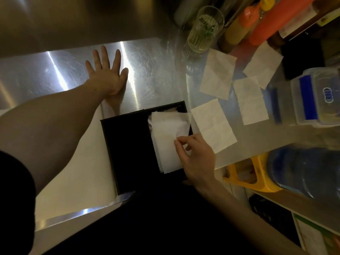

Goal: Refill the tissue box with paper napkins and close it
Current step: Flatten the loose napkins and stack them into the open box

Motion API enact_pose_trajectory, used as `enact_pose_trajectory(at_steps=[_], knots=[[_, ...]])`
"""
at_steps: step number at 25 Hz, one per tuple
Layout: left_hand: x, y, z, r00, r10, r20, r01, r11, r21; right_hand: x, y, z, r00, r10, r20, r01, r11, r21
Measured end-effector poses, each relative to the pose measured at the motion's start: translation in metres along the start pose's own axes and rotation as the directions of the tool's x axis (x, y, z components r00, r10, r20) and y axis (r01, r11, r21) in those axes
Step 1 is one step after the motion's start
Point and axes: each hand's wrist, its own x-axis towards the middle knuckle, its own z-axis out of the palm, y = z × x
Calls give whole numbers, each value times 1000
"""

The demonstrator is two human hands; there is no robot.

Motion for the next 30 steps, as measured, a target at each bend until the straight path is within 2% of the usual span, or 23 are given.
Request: enact_pose_trajectory(at_steps=[4, 8, 11, 15, 16, 19, 21, 30], knots=[[-5, 3, 0, 1000, 1, -28, -1, 1000, -20, 4, 7, 9, 993, -64, 101, 85, 970, -226], [-7, 5, 0, 999, -1, -41, 0, 1000, -24, 7, 3, 17, 961, -31, 275, 164, 864, -475], [-9, 7, 0, 999, -1, -41, -1, 999, -33, 5, -3, 21, 948, -4, 320, 167, 859, -484], [-9, 6, 0, 999, -3, -51, 1, 1000, -27, 2, -5, 29, 954, -227, 195, 286, 884, -369], [-8, 6, 1, 999, -2, -51, 1, 1000, -27, 5, -4, 32, 946, -238, 222, 307, 879, -364], [-7, 5, 3, 998, -4, -56, 2, 1000, -26, 17, 5, 43, 904, -157, 397, 320, 864, -388], [-6, 4, 4, 998, -1, -61, -1, 1000, -26, 21, 13, 48, 878, -131, 460, 333, 857, -392], [-6, 3, 3, 999, 0, -54, -1, 1000, -27, 23, 23, 61, 848, -69, 526, 346, 824, -449]])
